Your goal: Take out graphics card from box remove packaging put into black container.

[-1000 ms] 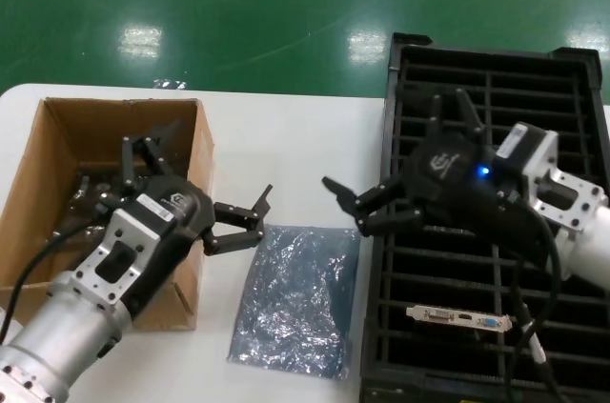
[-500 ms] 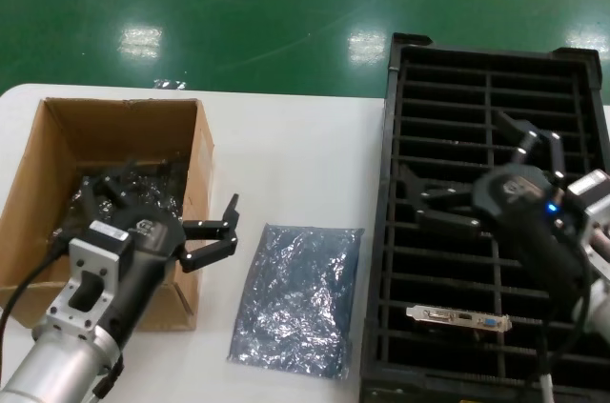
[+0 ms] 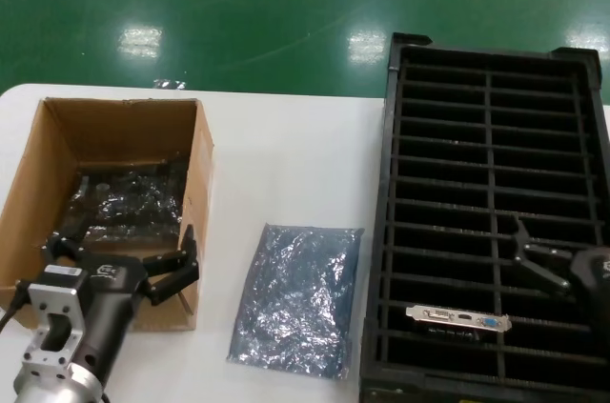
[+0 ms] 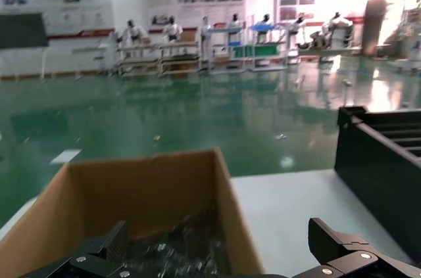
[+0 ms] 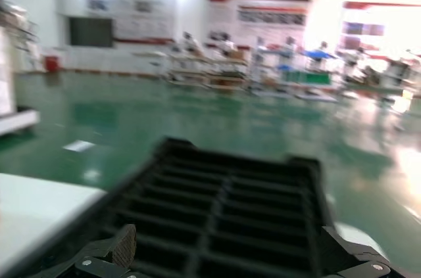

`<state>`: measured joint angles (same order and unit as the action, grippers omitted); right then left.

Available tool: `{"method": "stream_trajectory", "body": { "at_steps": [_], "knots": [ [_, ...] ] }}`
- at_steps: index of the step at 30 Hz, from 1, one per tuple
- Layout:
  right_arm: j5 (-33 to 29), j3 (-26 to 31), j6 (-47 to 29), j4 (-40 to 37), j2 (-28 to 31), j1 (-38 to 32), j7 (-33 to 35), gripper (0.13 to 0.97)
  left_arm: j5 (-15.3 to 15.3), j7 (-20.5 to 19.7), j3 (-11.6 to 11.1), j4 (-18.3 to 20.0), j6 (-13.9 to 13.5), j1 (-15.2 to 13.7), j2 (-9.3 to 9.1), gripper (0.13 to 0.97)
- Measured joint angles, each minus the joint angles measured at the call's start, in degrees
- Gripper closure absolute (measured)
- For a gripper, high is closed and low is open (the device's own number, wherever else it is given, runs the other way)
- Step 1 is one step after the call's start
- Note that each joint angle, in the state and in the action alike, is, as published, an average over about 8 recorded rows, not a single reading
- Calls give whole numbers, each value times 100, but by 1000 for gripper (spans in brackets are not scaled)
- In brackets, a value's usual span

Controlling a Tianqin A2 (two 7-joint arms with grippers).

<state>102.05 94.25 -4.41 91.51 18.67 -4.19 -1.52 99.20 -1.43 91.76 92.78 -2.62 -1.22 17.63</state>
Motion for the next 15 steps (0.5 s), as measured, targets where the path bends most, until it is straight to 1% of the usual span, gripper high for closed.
{"method": "stream_trajectory", "body": {
  "at_steps": [4, 15],
  "knots": [
    [36, -87, 149, 6, -50, 141, 52, 129, 133, 49, -3, -37, 88, 41, -15, 132],
    [41, -97, 167, 6, -56, 158, 57, 129, 148, 55, -3, -42, 99, 46, -17, 132]
  ]
}}
